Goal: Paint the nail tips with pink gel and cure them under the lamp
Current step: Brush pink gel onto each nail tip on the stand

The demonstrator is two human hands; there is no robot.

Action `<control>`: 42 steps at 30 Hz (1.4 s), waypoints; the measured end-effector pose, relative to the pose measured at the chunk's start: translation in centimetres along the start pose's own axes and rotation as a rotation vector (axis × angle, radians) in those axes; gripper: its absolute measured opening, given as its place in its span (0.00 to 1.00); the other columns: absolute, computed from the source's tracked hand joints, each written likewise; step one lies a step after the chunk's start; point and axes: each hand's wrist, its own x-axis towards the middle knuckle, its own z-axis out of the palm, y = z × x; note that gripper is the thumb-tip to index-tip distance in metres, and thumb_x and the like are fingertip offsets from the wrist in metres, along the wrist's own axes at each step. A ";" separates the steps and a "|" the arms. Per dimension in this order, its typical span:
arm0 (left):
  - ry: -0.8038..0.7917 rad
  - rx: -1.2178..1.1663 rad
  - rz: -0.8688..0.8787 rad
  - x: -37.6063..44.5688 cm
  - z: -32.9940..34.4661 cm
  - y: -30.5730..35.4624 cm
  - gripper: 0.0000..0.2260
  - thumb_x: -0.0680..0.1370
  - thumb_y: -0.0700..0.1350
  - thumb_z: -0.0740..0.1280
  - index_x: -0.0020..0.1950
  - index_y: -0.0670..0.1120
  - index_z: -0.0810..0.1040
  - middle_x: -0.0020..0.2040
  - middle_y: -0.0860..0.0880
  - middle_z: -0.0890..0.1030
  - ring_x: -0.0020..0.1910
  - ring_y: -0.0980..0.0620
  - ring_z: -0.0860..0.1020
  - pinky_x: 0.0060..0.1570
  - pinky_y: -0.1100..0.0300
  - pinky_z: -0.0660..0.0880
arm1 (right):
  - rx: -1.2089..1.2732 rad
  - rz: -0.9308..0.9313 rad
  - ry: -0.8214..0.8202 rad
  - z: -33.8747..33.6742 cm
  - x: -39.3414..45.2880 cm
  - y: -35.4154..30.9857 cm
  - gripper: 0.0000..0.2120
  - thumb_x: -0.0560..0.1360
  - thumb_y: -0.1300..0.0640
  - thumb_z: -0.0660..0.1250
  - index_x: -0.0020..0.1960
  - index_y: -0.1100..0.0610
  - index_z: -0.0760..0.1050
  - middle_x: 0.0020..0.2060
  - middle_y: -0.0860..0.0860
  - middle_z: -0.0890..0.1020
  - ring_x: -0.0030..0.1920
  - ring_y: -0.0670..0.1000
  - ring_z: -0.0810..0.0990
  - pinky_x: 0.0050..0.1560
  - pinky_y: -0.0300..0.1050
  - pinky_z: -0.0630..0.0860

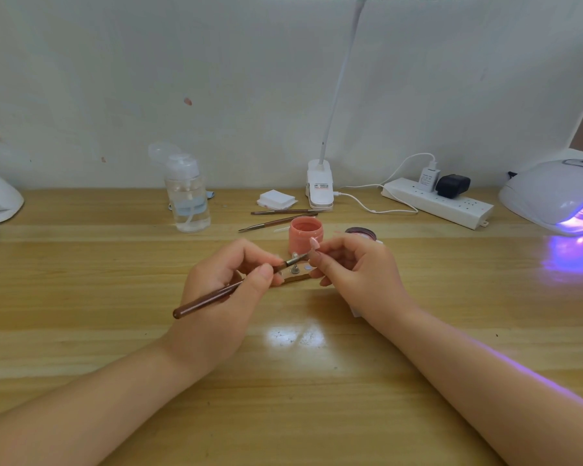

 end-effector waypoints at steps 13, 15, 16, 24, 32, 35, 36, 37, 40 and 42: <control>0.009 0.018 0.000 0.2 0.2 -0.4 0.05 0.76 0.50 0.66 0.48 0.55 0.81 0.44 0.54 0.85 0.44 0.55 0.82 0.45 0.62 0.78 | 0.007 -0.007 0.005 0.1 0.0 -0.1 0.02 0.73 0.58 0.72 0.43 0.57 0.81 0.36 0.54 0.84 0.36 0.49 0.85 0.36 0.42 0.81; 0.009 0.026 -0.038 0.3 0.4 -0.4 0.05 0.76 0.47 0.67 0.49 0.55 0.81 0.45 0.54 0.85 0.46 0.52 0.82 0.47 0.57 0.79 | 0.000 -0.007 0.002 0.1 0.0 -0.1 0.01 0.73 0.60 0.72 0.43 0.57 0.81 0.36 0.55 0.84 0.36 0.48 0.84 0.36 0.42 0.81; -0.004 0.035 -0.040 0.3 0.4 -0.4 0.05 0.75 0.47 0.67 0.48 0.55 0.81 0.44 0.54 0.85 0.47 0.52 0.82 0.47 0.54 0.79 | -0.009 -0.008 -0.002 0.1 0.0 -0.1 0.01 0.73 0.61 0.72 0.43 0.57 0.81 0.36 0.55 0.84 0.36 0.48 0.84 0.36 0.42 0.81; 0.017 0.065 -0.006 0.2 0.4 -0.2 0.06 0.75 0.48 0.66 0.48 0.57 0.81 0.45 0.52 0.84 0.46 0.50 0.82 0.46 0.48 0.78 | -0.015 0.001 0.010 0.2 0.0 0.0 0.02 0.73 0.58 0.72 0.43 0.56 0.81 0.35 0.53 0.84 0.35 0.47 0.84 0.36 0.41 0.80; -0.004 0.092 0.001 -0.1 0.1 0.0 0.07 0.73 0.52 0.65 0.47 0.54 0.81 0.44 0.55 0.85 0.43 0.50 0.82 0.46 0.45 0.78 | -0.033 -0.010 0.009 0.0 0.0 0.1 0.04 0.73 0.59 0.72 0.41 0.52 0.80 0.34 0.52 0.84 0.35 0.47 0.84 0.36 0.43 0.81; 0.001 0.085 -0.028 0.2 0.6 0.0 0.07 0.75 0.47 0.67 0.51 0.56 0.81 0.47 0.55 0.85 0.48 0.50 0.82 0.48 0.47 0.79 | -0.030 -0.015 0.011 0.1 0.0 0.0 0.02 0.73 0.57 0.72 0.42 0.53 0.81 0.35 0.52 0.85 0.35 0.47 0.84 0.37 0.43 0.81; -0.006 0.097 -0.036 0.3 0.7 0.0 0.08 0.75 0.47 0.67 0.51 0.57 0.81 0.47 0.55 0.85 0.48 0.50 0.82 0.48 0.47 0.79 | -0.032 -0.011 0.010 0.1 0.0 0.0 0.02 0.73 0.58 0.72 0.42 0.54 0.81 0.35 0.53 0.85 0.36 0.47 0.84 0.37 0.43 0.81; -0.011 0.108 -0.043 0.3 0.6 -0.1 0.08 0.75 0.47 0.67 0.51 0.57 0.82 0.47 0.54 0.85 0.47 0.51 0.82 0.48 0.47 0.79 | -0.034 -0.007 0.010 0.1 0.0 0.0 0.01 0.73 0.58 0.72 0.43 0.54 0.81 0.36 0.53 0.85 0.36 0.47 0.84 0.37 0.43 0.81; 0.015 0.101 -0.042 0.2 0.3 -0.3 0.07 0.74 0.46 0.66 0.47 0.56 0.81 0.44 0.50 0.84 0.44 0.48 0.81 0.46 0.47 0.77 | -0.042 -0.008 0.007 0.1 0.0 0.0 0.02 0.74 0.58 0.72 0.43 0.56 0.81 0.36 0.53 0.85 0.36 0.47 0.84 0.37 0.43 0.81; 0.025 0.095 -0.031 0.2 0.3 -0.2 0.07 0.75 0.46 0.66 0.48 0.56 0.81 0.45 0.52 0.84 0.45 0.49 0.81 0.47 0.50 0.77 | -0.039 -0.007 0.011 0.1 -0.1 0.0 0.03 0.73 0.57 0.72 0.44 0.57 0.81 0.35 0.53 0.85 0.36 0.47 0.84 0.37 0.42 0.80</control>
